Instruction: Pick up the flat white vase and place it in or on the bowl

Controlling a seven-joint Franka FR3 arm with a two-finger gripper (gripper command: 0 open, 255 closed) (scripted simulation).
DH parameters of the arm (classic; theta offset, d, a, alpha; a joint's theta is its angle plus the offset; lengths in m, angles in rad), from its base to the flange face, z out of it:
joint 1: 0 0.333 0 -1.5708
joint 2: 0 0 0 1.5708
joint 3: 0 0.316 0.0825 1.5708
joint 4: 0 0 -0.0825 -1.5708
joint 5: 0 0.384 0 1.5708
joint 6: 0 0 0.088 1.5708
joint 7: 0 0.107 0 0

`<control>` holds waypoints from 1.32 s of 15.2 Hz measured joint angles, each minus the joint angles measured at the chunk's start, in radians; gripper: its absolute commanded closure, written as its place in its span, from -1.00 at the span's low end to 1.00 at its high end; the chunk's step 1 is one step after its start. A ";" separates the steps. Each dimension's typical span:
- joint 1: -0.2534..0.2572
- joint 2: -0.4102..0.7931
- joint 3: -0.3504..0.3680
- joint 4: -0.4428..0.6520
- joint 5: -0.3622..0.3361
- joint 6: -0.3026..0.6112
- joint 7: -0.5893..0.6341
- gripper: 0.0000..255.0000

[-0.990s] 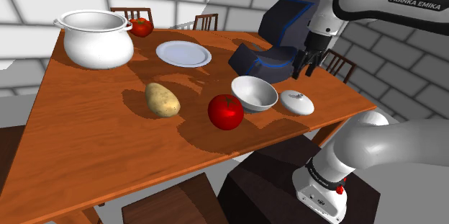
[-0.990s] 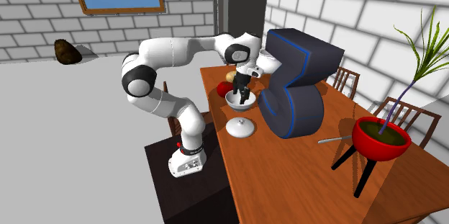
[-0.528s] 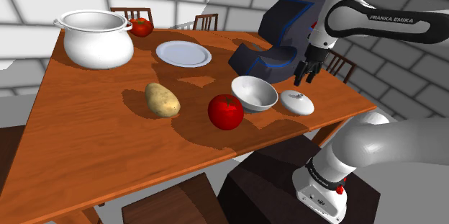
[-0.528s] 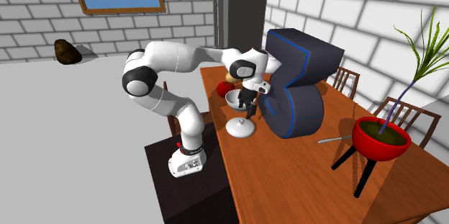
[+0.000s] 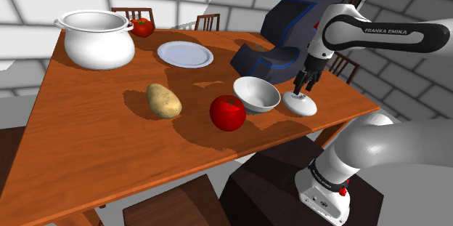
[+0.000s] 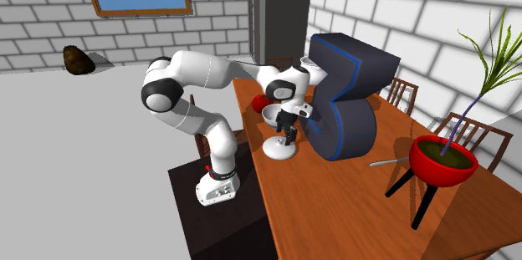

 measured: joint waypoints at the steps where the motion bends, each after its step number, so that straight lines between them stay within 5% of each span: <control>1: -0.001 -0.001 0.000 -0.003 -0.001 0.002 0.000 -1.00; 5: -0.001 -0.002 -0.001 -0.006 -0.002 0.004 -0.001 -1.00; 6: -0.001 -0.002 -0.001 -0.006 -0.002 0.004 -0.001 1.00; 20: 0.001 -0.010 0.007 0.029 0.005 -0.038 0.001 1.00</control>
